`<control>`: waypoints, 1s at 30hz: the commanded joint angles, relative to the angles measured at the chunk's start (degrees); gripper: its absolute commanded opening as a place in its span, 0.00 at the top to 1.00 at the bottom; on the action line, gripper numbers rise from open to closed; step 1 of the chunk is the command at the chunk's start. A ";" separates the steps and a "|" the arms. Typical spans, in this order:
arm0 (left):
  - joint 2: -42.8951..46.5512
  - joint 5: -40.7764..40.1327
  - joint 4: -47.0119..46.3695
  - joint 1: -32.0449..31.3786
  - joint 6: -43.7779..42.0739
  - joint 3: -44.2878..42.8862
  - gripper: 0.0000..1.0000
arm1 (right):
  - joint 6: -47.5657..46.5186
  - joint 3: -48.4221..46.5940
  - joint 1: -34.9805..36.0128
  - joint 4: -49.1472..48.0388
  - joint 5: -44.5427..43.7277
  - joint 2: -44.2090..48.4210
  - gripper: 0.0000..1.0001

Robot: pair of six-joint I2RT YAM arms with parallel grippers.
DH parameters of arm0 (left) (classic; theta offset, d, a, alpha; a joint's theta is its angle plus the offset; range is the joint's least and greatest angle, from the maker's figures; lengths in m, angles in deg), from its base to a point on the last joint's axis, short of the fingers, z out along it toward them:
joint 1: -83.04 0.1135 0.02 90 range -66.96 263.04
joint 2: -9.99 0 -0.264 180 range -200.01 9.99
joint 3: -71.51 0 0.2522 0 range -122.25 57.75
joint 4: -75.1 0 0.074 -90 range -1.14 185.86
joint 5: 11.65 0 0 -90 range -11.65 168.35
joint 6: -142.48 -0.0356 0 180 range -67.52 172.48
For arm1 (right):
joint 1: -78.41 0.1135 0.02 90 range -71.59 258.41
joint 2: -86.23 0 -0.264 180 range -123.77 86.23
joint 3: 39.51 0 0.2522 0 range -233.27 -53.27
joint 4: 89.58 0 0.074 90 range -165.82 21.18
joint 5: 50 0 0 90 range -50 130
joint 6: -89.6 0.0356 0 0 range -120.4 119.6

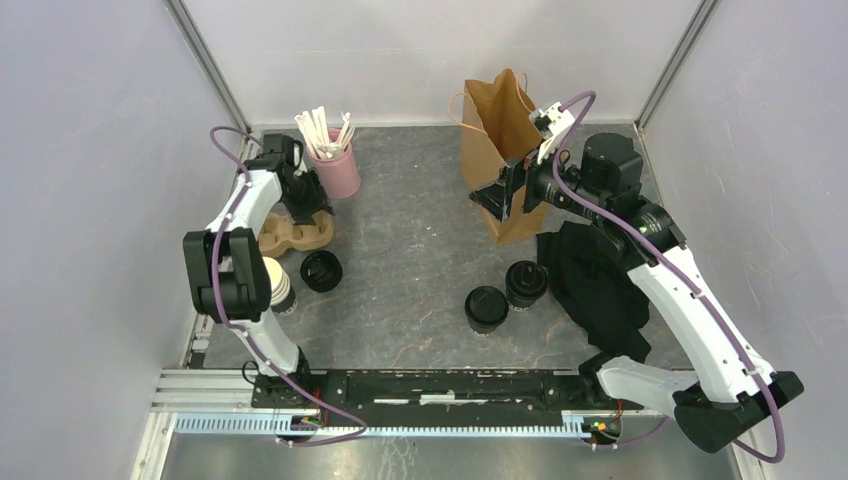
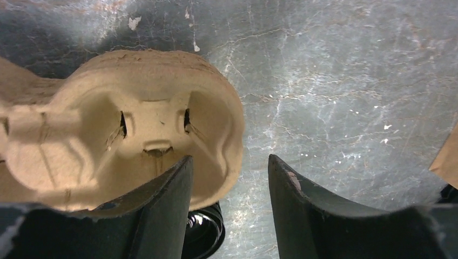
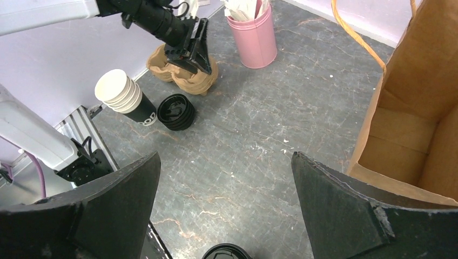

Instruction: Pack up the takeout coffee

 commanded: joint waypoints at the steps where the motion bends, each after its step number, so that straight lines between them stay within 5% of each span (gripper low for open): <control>1: -3.06 1.36 -0.95 -0.06 -4.23 -2.30 0.41 | -2.35 0.29 0.12 -2.29 1.74 -0.71 0.02; 15: -2.85 0.87 -0.52 -0.06 -5.19 -3.27 0.64 | -3.53 0.04 0.04 -3.21 3.49 -3.74 0.02; 30: 2.15 -2.14 2.15 -0.08 -6.71 -4.25 0.69 | -4.26 -1.09 0.11 -3.14 6.31 -6.74 0.02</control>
